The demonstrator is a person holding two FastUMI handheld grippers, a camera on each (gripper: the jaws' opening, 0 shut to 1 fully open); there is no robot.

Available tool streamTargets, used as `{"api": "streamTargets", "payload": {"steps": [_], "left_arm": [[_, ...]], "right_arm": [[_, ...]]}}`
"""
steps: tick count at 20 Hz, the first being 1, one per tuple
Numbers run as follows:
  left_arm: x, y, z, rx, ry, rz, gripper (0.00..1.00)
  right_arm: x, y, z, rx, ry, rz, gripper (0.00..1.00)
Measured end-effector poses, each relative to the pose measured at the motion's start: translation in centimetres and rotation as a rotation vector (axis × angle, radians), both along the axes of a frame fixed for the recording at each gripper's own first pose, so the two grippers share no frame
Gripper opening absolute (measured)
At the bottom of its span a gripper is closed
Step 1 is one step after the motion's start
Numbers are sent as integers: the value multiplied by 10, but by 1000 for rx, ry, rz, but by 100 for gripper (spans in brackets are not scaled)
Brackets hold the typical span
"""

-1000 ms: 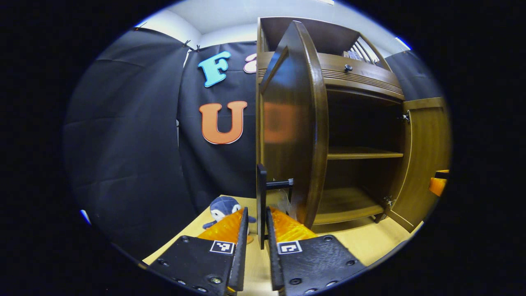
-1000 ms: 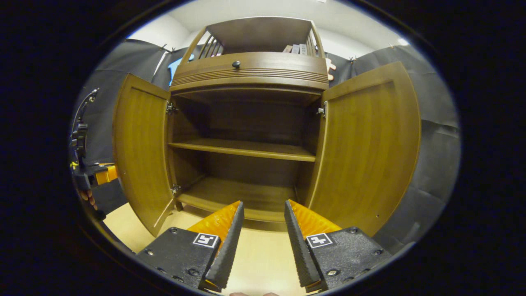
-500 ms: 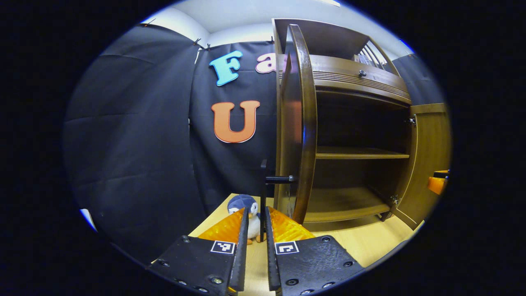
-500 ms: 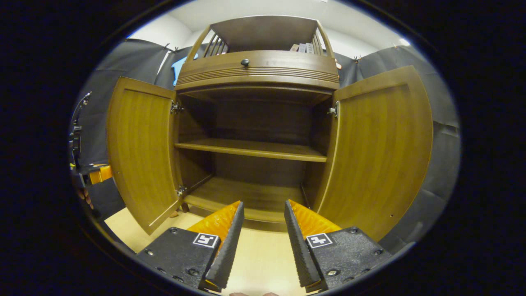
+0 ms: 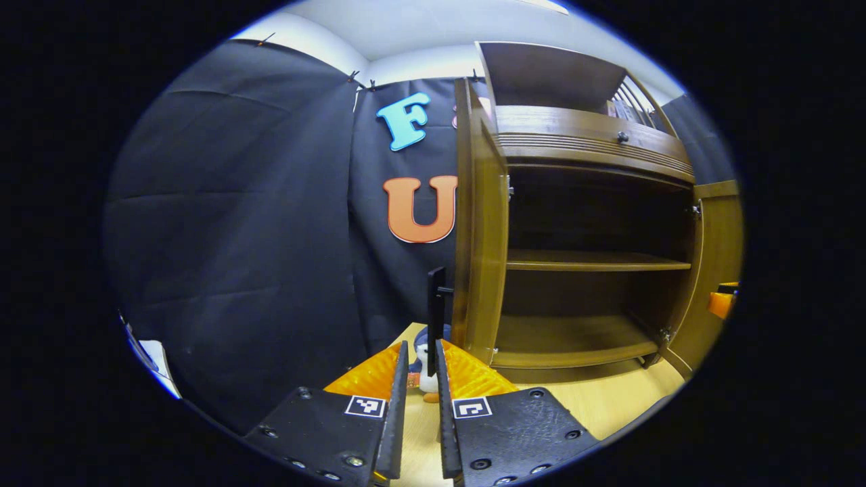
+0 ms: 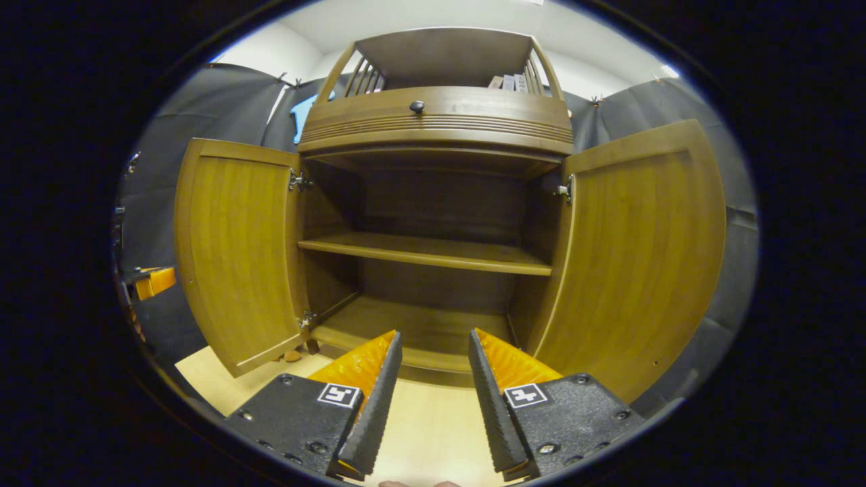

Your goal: Open the right door of the double-door shoe cabinet with the right hand, and open the left door with the left hand.

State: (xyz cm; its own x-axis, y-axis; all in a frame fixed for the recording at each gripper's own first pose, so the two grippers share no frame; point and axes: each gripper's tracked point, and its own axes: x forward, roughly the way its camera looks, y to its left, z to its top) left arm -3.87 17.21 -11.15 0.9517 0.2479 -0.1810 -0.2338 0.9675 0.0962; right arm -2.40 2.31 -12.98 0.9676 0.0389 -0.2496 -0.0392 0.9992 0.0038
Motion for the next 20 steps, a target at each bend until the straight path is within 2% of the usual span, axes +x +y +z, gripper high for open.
{"api": "streamTargets", "payload": {"steps": [4, 5, 8, 9, 10, 11, 12, 13, 14, 15, 16, 17, 18, 19, 20], "left_arm": [[6, -45, 14, 21, -19, -76, 22], [9, -60, 15, 15, -20, -103, 36], [17, -91, 19, 4, -28, -157, 42], [19, -101, 21, 1, -31, -173, 46], [22, -110, 22, -7, -33, -187, 47], [25, -120, 23, -21, -33, -205, 40], [28, -131, 24, -34, -34, -224, 47], [28, -142, 24, -42, -36, -243, 53], [30, -153, 26, -42, -40, -259, 60], [32, -162, 27, -38, -43, -271, 77], [35, -171, 28, -40, -46, -284, 80], [35, -183, 30, -51, -46, -303, 75], [36, -195, 30, -65, -39, -319, 77], [36, -207, 29, -83, -30, -337, 92], [37, -219, 34, -87, -36, -351, 82]], "right_arm": [[0, -4, 2, 5, -2, -3, 66], [0, -6, 3, 7, -3, -4, 66], [-1, -13, 6, 15, -3, -15, 65], [-1, -15, 6, 17, -4, -17, 70], [-1, -18, 8, 19, -5, -20, 71], [-1, -20, 9, 20, -6, -20, 73], [-1, -22, 10, 19, -6, -24, 70], [-1, -24, 12, 20, -8, -25, 75], [-1, -26, 15, 20, -12, -26, 74], [-1, -28, 18, 18, -16, -29, 77], [-1, -32, 22, 18, -23, -35, 80], [-1, -34, 27, 22, -34, -37, 86], [-2, -37, 32, 22, -45, -41, 87], [-2, -40, 36, 20, -57, -44, 87], [-4, -43, 42, 16, -66, -47, 87]]}}
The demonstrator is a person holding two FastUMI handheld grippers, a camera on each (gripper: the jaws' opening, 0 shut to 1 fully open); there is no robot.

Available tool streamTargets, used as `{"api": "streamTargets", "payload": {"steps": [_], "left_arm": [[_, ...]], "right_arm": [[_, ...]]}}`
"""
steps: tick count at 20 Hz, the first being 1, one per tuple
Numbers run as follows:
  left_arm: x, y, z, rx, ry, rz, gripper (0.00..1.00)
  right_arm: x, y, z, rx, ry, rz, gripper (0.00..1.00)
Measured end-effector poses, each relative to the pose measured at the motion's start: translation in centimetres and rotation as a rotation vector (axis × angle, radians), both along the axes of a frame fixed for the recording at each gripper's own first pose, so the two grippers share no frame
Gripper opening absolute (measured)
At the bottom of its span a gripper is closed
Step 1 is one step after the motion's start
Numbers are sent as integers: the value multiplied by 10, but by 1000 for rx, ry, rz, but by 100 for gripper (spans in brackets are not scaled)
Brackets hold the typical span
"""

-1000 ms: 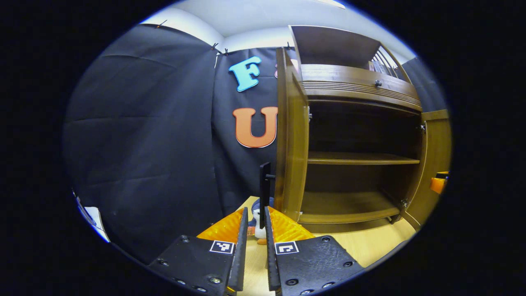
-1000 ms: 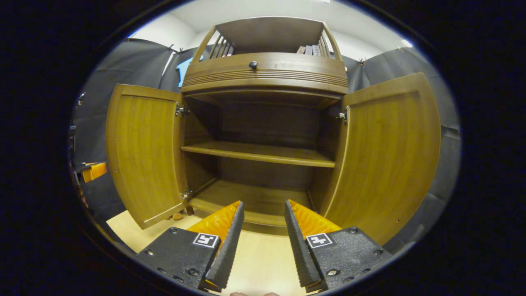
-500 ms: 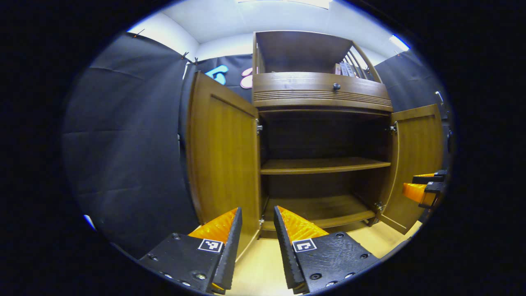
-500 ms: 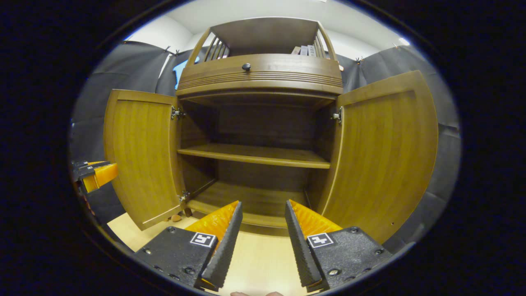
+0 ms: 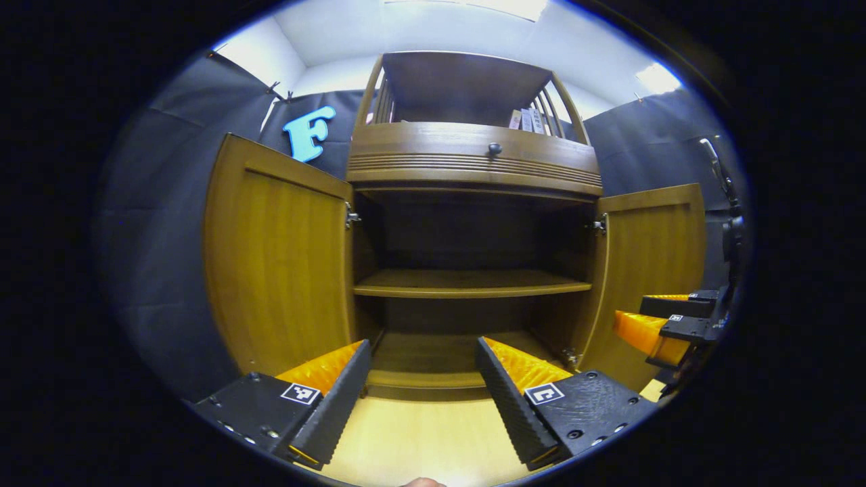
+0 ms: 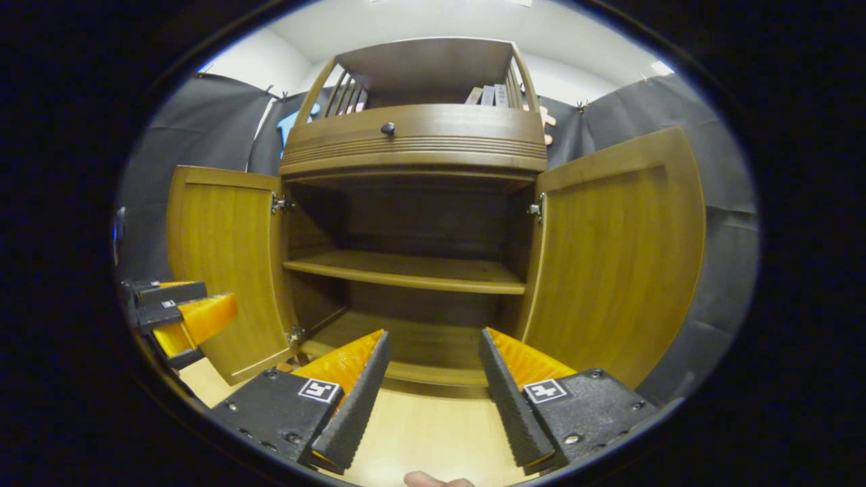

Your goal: Open the right door of the double-door shoe cabinet with the right hand, and open the left door with the left hand.

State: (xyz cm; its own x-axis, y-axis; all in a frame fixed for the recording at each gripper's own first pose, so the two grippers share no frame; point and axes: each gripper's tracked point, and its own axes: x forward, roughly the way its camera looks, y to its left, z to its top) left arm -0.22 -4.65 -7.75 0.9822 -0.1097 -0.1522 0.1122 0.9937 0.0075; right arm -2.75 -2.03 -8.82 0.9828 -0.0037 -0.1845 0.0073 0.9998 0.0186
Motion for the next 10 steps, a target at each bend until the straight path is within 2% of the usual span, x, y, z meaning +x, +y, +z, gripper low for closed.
{"api": "streamTargets", "payload": {"steps": [1, 2, 3, 6, 7, 8, 9, 10], "left_arm": [[2, -6, 4, 3, -12, -8, 95], [5, -13, 7, 7, -22, -17, 100], [8, -20, 11, 7, -34, -25, 95], [12, -28, 27, 9, -67, -36, 95], [12, -29, 28, 8, -73, -37, 100], [14, -30, 28, 5, -69, -35, 95], [14, -29, 28, 4, -67, -29, 100], [13, -27, 28, 5, -66, -20, 92]], "right_arm": [[2, -3, 4, -2, -11, -4, 90], [2, -6, 9, -4, -23, -11, 94], [3, -11, 11, -6, -32, -17, 95], [2, -18, 19, 2, -45, -22, 95], [2, -20, 22, 5, -53, -27, 95], [3, -24, 24, 7, -57, -32, 95], [3, -25, 25, 9, -61, -35, 95], [2, -28, 25, 9, -62, -39, 95]]}}
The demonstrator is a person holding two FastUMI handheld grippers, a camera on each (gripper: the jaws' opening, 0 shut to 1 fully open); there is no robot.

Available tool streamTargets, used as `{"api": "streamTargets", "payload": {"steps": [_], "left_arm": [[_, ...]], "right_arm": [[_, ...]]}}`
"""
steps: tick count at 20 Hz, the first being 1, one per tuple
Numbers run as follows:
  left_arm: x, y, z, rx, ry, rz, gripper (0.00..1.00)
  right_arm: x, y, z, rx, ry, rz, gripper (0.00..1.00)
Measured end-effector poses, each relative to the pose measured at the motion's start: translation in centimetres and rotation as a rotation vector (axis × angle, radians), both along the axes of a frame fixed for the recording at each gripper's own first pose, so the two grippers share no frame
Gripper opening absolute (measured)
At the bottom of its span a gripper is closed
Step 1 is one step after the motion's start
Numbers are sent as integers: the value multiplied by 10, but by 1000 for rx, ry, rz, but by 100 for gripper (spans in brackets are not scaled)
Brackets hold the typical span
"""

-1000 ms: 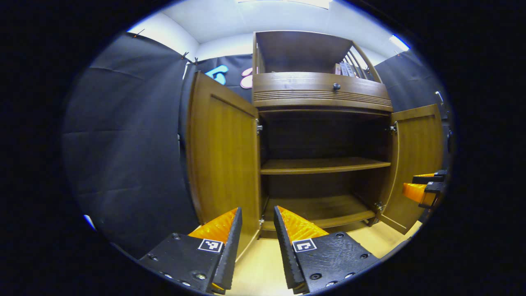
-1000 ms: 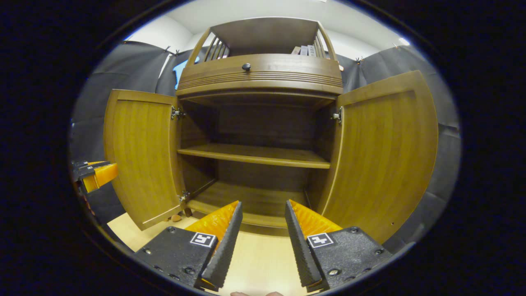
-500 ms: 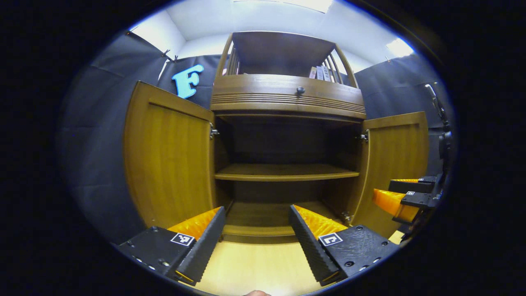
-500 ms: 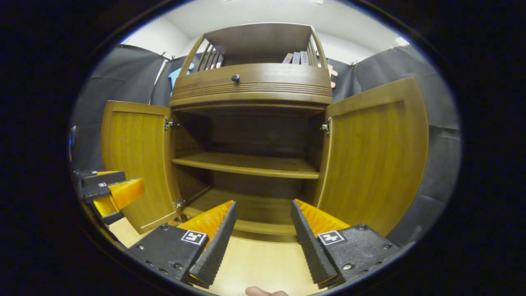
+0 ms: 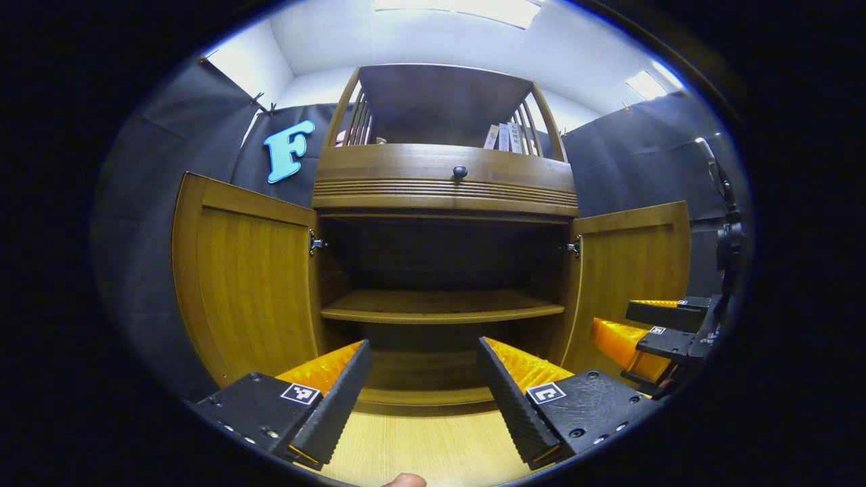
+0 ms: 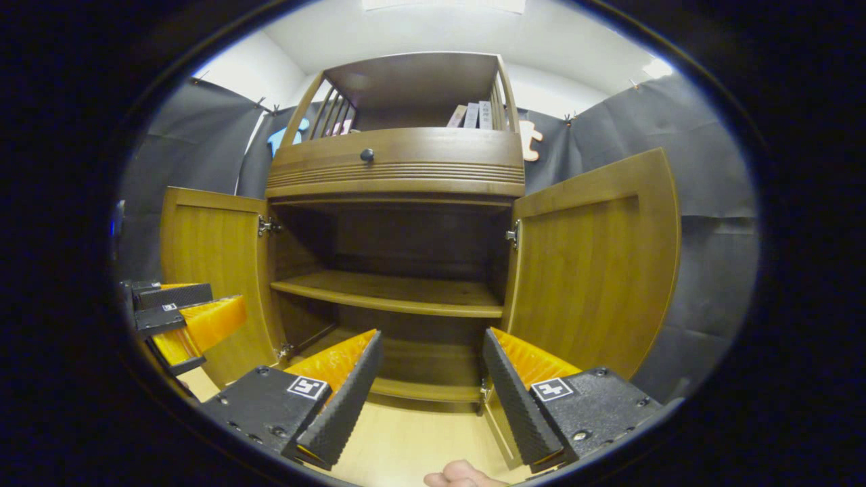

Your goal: Open the right door of the double-door shoe cabinet with the right hand, and open the left door with the left hand.

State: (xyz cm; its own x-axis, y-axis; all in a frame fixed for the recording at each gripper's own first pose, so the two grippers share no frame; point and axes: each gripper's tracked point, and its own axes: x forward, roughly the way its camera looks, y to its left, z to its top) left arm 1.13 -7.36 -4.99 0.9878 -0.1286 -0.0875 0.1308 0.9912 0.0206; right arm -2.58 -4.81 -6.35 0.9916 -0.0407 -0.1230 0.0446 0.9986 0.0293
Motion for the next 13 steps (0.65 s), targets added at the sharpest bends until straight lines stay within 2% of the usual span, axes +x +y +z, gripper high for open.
{"api": "streamTargets", "payload": {"steps": [2, 3, 4, 5, 6, 7, 13], "left_arm": [[-1, 3, 1, 13, -3, 14, 95], [-3, 5, 3, 23, -11, 21, 100], [-3, 8, 5, 34, -16, 27, 95], [-4, 8, 6, 41, -24, 33, 95], [-3, 8, 8, 44, -29, 34, 95], [-5, 8, 9, 45, -36, 37, 95], [-8, 13, 11, 63, -39, 57, 95]], "right_arm": [[1, -3, -1, 0, 1, -1, 99], [2, -3, -3, 1, 3, 1, 95], [3, -2, -4, 1, 7, 2, 95], [4, -3, -5, 0, 10, 3, 99], [3, -2, -5, 1, 9, 5, 99], [4, -3, -5, 2, 8, 7, 95], [6, 6, -3, 12, -5, 42, 95]]}}
